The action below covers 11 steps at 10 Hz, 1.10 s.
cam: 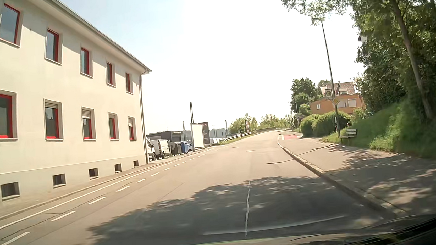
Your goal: Follow the waypoints while adhering to traffic rules and regulations
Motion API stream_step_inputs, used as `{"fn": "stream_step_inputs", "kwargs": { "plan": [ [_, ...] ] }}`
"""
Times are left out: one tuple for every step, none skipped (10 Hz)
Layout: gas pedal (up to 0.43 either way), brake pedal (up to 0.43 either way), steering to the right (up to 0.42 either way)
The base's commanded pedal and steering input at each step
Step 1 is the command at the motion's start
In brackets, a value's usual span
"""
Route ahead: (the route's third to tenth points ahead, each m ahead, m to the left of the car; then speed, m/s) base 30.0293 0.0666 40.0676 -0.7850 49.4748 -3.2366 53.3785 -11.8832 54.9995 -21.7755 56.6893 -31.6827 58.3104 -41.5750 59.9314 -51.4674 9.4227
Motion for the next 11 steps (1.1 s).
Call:
{"fn": "stream_step_inputs", "kwargs": {
  "plan": [
    [0.000,0.030,0.004],
    [0.000,0.049,0.006],
    [0.000,0.067,0.008],
    [0.000,0.079,0.009],
    [0.000,0.085,0.009],
    [0.000,0.085,0.009],
    [0.000,0.085,0.009],
    [0.000,0.091,0.009],
    [0.000,0.091,0.009],
    [0.000,0.091,0.009],
    [0.000,0.091,0.009]
  ]
}}
